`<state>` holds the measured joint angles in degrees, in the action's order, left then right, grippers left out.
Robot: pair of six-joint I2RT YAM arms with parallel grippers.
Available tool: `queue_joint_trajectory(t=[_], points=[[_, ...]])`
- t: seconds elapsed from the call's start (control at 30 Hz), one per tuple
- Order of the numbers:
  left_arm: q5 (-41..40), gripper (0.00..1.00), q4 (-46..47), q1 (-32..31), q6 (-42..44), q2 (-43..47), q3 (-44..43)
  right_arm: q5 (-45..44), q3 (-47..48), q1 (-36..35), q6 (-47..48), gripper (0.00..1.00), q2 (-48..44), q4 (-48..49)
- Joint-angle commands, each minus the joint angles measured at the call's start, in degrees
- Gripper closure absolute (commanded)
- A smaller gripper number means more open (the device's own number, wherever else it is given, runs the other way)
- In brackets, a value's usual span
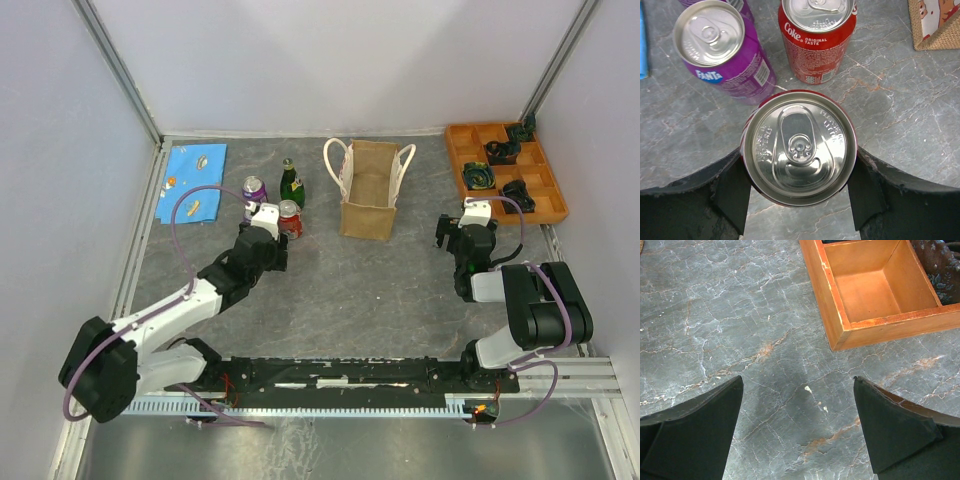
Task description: Take the beverage out of the canvas bag
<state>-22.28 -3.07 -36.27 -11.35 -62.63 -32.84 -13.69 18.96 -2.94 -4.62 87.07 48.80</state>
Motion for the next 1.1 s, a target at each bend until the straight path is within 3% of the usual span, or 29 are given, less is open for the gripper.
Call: queue_joint_trajectory(t=[0.0, 0.3, 0.4, 0.5, 0.67, 0.7, 0.77, 1.07], points=[[1.85, 0.97, 13.78, 1.26, -3.59, -2.4, -0.3, 0.43, 1.6, 0.13, 0.25, 0.01, -0.5, 1.39], [3.75, 0.94, 15.49, 3.03, -4.89, -7.66, 0.16, 0.42, 1.6, 0.15, 0.23, 0.01, -0.55, 1.39], [4.07, 0.85, 16.23, 3.66, -5.19, -8.75, 0.61, 0.42, 1.59, 0.13, 0.28, 0.01, -0.56, 1.39], [3.68, 0.65, 15.62, 4.16, -6.32, -9.87, 0.42, 0.47, 1.61, 0.12, 0.26, 0.01, -0.57, 1.39], [2.46, 0.12, 13.86, 4.26, -7.63, -9.78, -0.01, 0.42, 1.61, 0.13, 0.24, 0.01, -0.56, 1.39], [2.16, 0.06, 13.21, 4.26, -7.59, -9.53, -0.22, 0.42, 1.61, 0.15, 0.23, 0.01, -0.53, 1.39], [1.54, 0.01, 11.87, 4.22, -7.34, -8.84, -0.58, 0.42, 1.61, 0.19, 0.31, 0.01, -0.52, 1.44], [2.23, 0.01, 4.95, 4.23, -4.42, -1.29, -4.93, 0.42, 1.61, 0.14, 0.25, 0.01, -0.54, 1.43]])
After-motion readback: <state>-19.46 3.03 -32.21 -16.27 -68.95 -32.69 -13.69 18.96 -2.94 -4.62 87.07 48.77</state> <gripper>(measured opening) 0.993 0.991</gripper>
